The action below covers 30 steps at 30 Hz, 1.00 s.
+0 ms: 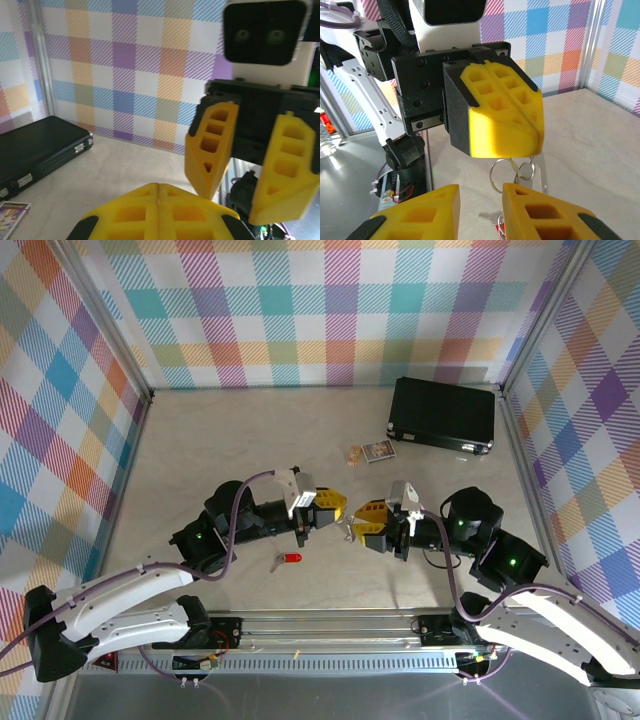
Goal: Put the keys on the keyring
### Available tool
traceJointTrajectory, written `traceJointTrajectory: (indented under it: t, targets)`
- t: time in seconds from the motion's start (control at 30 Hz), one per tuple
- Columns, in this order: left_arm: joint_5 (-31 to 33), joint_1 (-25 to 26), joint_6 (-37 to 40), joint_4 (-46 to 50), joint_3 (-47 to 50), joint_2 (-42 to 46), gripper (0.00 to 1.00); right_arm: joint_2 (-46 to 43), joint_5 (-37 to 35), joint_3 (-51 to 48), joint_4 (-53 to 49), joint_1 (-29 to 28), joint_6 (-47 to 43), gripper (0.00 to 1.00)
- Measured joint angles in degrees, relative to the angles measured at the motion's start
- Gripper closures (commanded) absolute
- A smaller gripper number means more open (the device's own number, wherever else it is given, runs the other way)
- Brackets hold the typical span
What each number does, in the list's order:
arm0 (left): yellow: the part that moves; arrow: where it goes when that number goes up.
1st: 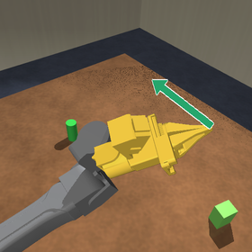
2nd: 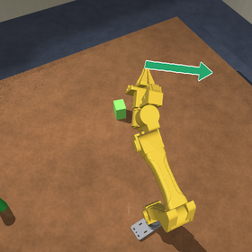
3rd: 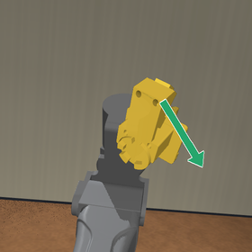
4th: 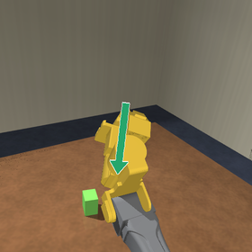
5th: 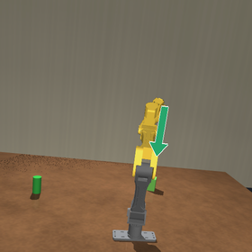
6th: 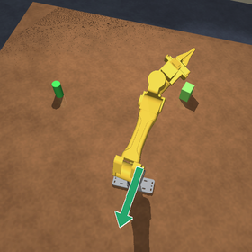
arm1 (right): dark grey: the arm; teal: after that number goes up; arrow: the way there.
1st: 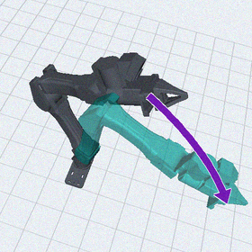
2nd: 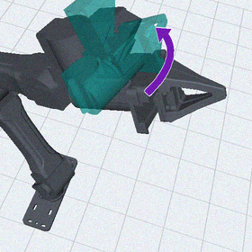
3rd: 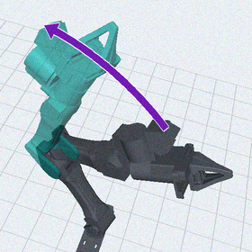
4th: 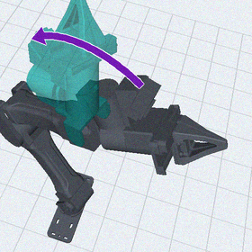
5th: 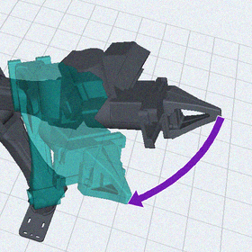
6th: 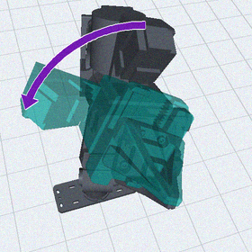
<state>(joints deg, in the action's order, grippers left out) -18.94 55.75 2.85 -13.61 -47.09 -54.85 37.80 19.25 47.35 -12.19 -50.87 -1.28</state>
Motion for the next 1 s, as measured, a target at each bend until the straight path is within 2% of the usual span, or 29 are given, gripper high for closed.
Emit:
traceJointTrajectory:
  t: [0.2, 0.43, 0.53, 1.0]
  targets:
    - [-3.32, 0.0, -0.02, 0.07, -0.13, 1.36, 1.0, -0.07, 2.99, 0.0, 0.9, 1.62, 0.92, 0.76]
    - [-5.55, 0.0, -0.04, 0.17, -0.7, 2.01, 1.0, 2.34, 5.62, 0.02, 2.29, 2.19, 1.84, 0.69]
    - [-6.1, 0.0, -0.04, 0.22, -0.7, 2.1, 1.0, 3.32, 6.4, 0.02, 2.8, 2.54, 2.4, 0.68]
    - [-7.65, 0.0, -0.26, 0.44, -0.7, 2.1, 1.0, 5.01, 9.77, 0.02, 6.99, 3.3, 4.83, 0.82]
